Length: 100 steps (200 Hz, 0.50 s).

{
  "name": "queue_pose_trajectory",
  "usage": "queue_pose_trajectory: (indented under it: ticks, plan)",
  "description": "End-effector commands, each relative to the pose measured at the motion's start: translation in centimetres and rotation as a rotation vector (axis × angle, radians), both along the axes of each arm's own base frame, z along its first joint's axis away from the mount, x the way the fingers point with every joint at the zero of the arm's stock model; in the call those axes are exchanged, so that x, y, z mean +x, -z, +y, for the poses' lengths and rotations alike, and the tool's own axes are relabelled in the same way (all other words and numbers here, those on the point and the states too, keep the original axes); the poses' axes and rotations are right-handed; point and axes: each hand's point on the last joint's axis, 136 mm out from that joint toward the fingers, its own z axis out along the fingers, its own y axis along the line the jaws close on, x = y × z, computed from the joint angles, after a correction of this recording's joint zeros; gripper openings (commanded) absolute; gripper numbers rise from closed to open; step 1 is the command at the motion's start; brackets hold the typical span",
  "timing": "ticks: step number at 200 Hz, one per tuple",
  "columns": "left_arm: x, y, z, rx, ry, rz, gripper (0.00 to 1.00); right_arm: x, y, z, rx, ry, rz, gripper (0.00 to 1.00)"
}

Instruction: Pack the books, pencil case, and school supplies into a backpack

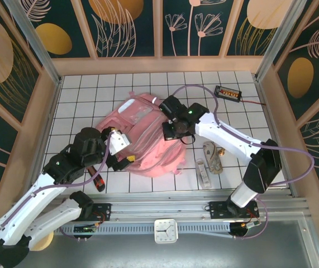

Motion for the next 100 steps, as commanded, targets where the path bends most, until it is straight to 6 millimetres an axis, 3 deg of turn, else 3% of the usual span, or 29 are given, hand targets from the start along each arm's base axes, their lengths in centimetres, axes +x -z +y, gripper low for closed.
queue_pose_trajectory:
  ticks: [1,48,100]
  plan:
    - [0.0,-3.0,-1.9,-0.141,0.04,-0.003,0.99,-0.8,-3.8,3.0,0.111,-0.038,-0.019,0.0]
    - [1.6,-4.2,-3.7,-0.21,0.006,0.027,0.99,-2.9,-6.7,6.0,0.249,-0.146,0.056,0.0]
    - [3.1,-0.5,-5.6,-0.084,0.02,0.076,0.99,-3.7,-9.1,8.1,0.353,-0.198,0.09,0.0]
